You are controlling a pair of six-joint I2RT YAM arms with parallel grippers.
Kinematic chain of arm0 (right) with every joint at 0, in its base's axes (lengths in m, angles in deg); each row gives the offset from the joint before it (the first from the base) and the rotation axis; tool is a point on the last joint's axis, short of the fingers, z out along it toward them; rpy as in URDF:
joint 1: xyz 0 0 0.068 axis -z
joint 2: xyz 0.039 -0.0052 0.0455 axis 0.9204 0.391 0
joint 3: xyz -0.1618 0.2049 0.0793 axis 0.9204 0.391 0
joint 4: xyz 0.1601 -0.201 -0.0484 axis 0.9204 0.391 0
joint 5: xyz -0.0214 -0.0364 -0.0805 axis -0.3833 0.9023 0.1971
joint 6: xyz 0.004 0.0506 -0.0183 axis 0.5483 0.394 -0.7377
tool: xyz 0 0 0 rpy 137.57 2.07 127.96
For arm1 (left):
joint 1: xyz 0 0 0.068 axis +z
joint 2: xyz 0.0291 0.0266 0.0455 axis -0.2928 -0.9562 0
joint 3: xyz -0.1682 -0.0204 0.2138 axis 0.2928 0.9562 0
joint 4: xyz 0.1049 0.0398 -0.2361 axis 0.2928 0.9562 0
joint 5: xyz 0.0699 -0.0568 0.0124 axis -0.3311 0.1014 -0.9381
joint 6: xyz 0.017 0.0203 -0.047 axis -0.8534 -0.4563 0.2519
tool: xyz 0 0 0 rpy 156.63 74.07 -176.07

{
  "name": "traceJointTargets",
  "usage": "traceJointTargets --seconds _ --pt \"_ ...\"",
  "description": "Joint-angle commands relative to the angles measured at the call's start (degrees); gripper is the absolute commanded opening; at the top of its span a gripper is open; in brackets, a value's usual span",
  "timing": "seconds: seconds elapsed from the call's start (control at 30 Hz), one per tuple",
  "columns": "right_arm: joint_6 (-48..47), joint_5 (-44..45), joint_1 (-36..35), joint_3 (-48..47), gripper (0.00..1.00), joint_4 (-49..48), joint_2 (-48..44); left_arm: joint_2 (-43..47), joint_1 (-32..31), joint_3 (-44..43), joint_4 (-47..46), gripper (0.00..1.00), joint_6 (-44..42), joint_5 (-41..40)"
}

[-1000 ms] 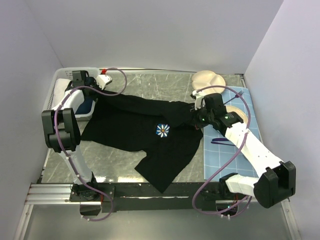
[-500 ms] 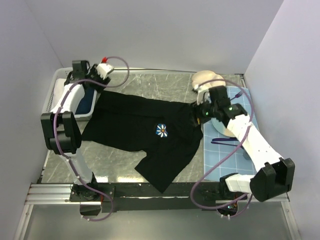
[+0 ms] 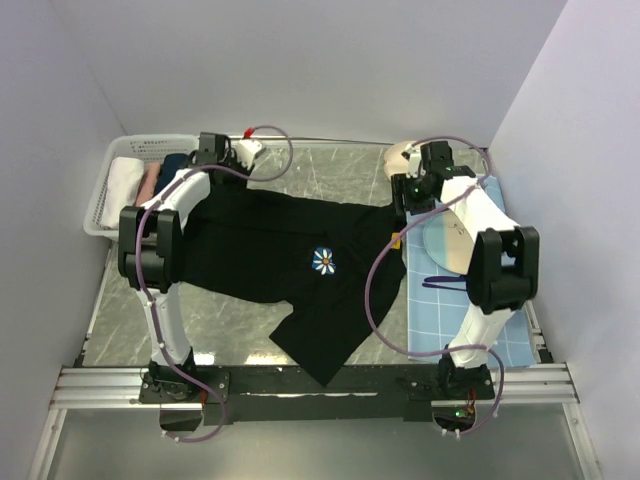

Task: Roll the t-shirts
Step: Fold the T-shirt at the center of the board.

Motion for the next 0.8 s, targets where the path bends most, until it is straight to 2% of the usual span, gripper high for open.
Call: traceJointTargets --seconds 0.0,0.17,0.27,0.33,0.63,0.77 --pt "3.04 -1.38 0.42 -7.32 0.66 -1.24 4.68 1.13 0.91 3.29 -1.53 0.20 1.40 -5.58" --pt "3.40 -0.50 0.77 -13.82 0.64 -0.19 11.20 0.43 1.35 5.76 -1.97 0.19 1.14 -8.22" --pt "7.08 -1.64 1.21 -15.67 0.58 0.07 14.54 -1.23 1.44 5.06 -1.18 0.18 1.40 -10.68" --pt "9.28 -2.69 1.56 -15.24 0.53 0.42 14.99 -1.94 1.53 4.27 0.14 0.17 1.75 -11.39" --pt "15.70 -4.81 2.79 -13.65 0.55 -0.19 16.30 -3.61 2.41 6.28 -0.04 0.17 1.49 -13.32" --pt "17.19 -4.54 3.23 -14.71 0.50 0.42 19.55 -3.88 2.85 7.08 -0.04 0.16 2.10 -14.29"
